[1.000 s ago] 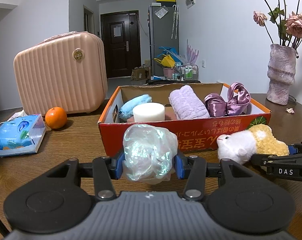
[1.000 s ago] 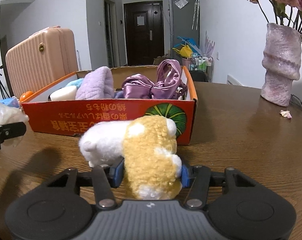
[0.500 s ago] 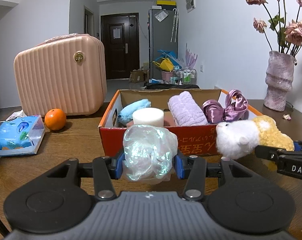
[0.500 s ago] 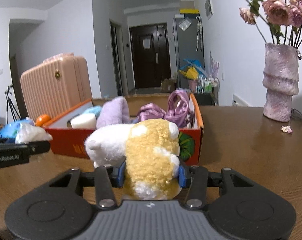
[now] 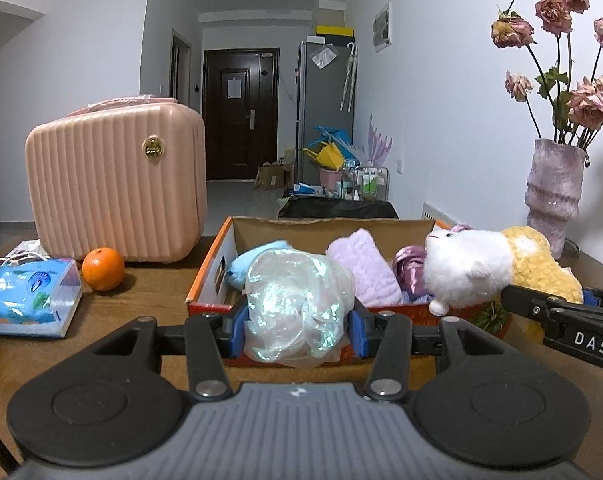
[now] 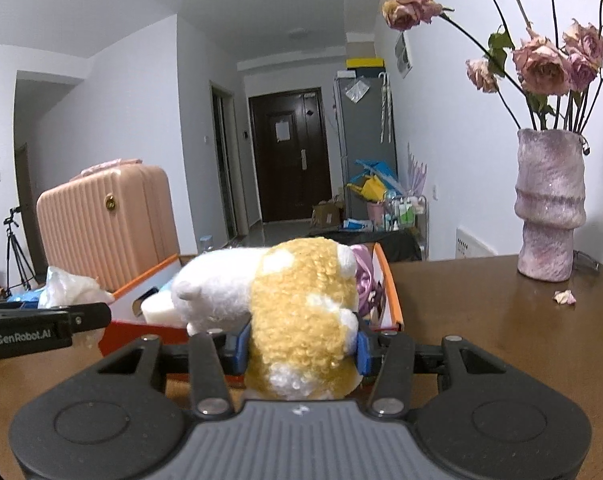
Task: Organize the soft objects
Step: 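Carry the iridescent ball and plush lamb with both tools over the box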
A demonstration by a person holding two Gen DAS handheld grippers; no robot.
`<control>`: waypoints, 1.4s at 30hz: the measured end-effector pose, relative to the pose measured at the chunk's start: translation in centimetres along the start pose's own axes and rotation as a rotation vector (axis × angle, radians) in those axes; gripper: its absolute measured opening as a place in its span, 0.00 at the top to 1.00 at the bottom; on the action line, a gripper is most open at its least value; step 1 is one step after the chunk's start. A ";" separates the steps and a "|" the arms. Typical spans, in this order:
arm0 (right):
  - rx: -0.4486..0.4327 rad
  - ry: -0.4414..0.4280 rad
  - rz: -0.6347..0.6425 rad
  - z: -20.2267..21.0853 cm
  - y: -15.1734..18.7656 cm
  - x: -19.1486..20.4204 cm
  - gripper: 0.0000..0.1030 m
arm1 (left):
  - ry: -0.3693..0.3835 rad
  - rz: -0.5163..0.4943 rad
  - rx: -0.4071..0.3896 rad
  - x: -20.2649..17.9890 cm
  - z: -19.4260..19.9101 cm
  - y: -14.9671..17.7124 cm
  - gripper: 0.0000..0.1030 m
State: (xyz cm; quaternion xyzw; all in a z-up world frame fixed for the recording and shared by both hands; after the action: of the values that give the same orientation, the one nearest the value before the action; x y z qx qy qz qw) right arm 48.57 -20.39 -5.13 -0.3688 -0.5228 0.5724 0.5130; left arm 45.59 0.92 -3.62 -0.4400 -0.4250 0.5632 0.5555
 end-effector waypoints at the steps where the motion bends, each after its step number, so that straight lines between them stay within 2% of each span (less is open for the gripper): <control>1: -0.005 0.002 -0.003 -0.3 -0.1 0.0 0.54 | -0.001 0.003 -0.003 0.0 -0.2 -0.1 0.53; 18: -0.065 0.027 -0.065 -5.5 -2.3 0.2 0.54 | -0.031 0.091 -0.029 0.8 -4.6 -2.9 0.53; 42: -0.051 0.067 -0.062 -12.7 -2.7 0.0 0.54 | -0.064 0.124 -0.028 -0.3 -11.8 -4.6 0.53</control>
State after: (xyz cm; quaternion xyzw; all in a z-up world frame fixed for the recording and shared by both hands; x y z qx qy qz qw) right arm 61.26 -17.81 -4.84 -0.3843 -0.5309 0.5299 0.5382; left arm 58.13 0.65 -2.11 -0.4551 -0.4222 0.6041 0.4996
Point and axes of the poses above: each gripper's, at about its wrist camera, not at the fingertips, and z roughly against the way its jaws point, x to its left, y to its underside, the point moved 4 cm from there along -z, roughly the way its jaws point, and after that the axes turned 7 degrees about -x, right-handed, at the moved point
